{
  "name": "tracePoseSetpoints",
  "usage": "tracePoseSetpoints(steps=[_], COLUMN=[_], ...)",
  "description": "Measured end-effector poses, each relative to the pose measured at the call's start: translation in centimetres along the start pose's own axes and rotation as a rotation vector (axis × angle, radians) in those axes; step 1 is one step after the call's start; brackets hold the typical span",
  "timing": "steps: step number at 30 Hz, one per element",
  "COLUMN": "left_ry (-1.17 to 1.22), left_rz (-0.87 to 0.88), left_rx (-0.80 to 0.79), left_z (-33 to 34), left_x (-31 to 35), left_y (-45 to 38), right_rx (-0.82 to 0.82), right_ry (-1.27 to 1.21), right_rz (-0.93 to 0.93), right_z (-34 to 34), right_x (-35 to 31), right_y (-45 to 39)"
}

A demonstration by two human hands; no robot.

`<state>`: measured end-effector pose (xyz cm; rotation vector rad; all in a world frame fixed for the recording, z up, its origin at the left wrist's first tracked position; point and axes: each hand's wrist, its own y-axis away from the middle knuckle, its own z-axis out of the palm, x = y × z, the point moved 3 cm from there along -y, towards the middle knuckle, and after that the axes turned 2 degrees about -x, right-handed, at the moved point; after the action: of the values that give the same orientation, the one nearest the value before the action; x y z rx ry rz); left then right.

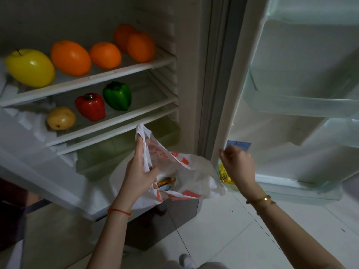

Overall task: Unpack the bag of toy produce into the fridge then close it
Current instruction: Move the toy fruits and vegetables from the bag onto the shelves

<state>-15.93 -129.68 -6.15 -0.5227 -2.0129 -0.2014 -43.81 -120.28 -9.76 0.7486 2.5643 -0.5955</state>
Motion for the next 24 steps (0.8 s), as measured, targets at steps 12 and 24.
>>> tracePoseSetpoints(steps=[12, 24], left_ry=[0.012, 0.003], left_rz=[0.024, -0.041], left_rx=[0.021, 0.041], left_z=[-1.8, -2.9], left_x=[-0.7, -2.4], left_y=[2.1, 2.3], right_rx=[-0.816, -0.882], right_ry=[0.173, 0.400], right_rz=[-0.490, -0.511], right_z=[16.6, 26.9], right_x=[-9.8, -8.5], right_y=[2.3, 3.2])
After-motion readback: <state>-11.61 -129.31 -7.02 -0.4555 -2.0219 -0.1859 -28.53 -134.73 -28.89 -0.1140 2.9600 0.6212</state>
